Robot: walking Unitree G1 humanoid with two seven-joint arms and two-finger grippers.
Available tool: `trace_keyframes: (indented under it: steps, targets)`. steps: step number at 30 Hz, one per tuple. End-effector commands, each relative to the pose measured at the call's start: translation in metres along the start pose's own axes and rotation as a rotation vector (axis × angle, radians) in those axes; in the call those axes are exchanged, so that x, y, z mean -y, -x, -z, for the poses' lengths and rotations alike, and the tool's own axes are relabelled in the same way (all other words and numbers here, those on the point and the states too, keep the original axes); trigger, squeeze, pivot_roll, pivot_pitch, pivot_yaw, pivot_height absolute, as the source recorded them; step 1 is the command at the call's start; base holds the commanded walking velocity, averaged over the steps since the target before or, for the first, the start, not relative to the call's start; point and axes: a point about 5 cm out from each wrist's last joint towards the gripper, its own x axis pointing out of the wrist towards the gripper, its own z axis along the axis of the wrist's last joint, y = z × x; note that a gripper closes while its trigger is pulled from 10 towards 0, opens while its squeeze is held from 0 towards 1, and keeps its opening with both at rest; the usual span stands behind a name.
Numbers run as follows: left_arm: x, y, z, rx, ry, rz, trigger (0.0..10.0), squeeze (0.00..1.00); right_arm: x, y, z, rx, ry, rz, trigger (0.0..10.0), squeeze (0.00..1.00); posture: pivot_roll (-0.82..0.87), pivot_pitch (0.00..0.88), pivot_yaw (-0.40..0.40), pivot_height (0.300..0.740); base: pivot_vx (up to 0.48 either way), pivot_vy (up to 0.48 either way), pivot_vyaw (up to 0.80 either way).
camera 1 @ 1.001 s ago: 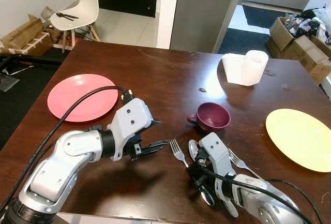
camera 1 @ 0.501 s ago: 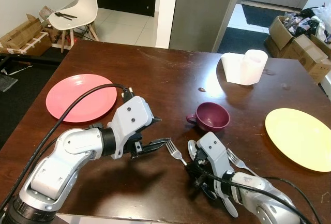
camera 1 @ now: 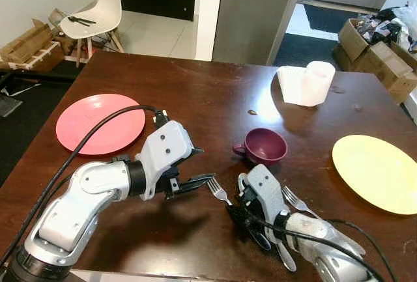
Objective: Setting the table
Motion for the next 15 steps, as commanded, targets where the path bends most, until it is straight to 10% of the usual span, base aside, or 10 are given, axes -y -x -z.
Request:
trace_keyframes:
  steps: [1,3,15]
  targets:
    - [0.0,0.0,0.0,-0.005,0.005,0.007,10.0,0.0,-0.007,-0.002,0.035,-0.141,-0.061,-0.025,4.0,0.0,-0.02,0.095,0.039,0.74,0.0,0.0,0.0]
    - [0.0,0.0,0.0,-0.005,0.005,0.006,10.0,0.0,-0.009,-0.005,0.039,-0.147,-0.058,-0.048,0.0,0.0,-0.02,0.094,0.04,0.74,0.0,0.0,0.0]
    - [0.0,-0.001,0.0,-0.002,0.01,-0.005,10.0,0.0,-0.007,0.006,0.057,-0.137,-0.06,-0.072,0.0,0.0,-0.02,0.089,0.034,0.74,0.0,0.0,0.0]
